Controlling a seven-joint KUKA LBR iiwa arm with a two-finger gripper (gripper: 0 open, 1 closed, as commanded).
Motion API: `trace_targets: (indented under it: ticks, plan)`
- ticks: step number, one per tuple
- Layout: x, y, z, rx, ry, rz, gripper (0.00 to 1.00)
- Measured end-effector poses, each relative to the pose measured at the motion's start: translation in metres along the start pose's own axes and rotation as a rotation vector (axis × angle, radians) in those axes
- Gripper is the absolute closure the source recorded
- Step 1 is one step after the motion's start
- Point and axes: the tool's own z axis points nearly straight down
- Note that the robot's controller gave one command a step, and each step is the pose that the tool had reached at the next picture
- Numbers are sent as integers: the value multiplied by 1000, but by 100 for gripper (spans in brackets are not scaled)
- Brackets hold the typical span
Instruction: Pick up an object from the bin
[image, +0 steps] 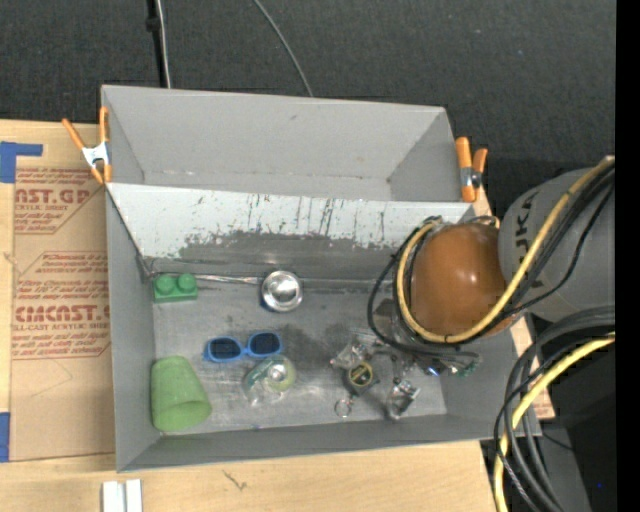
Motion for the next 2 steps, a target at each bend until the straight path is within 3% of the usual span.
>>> trace_targets:
  ticks: [1, 2]
  plan:
    - [-3, 2, -1, -3, -4, -3, 100]
    - [-6, 0, -91, -12, 9, -2, 100]
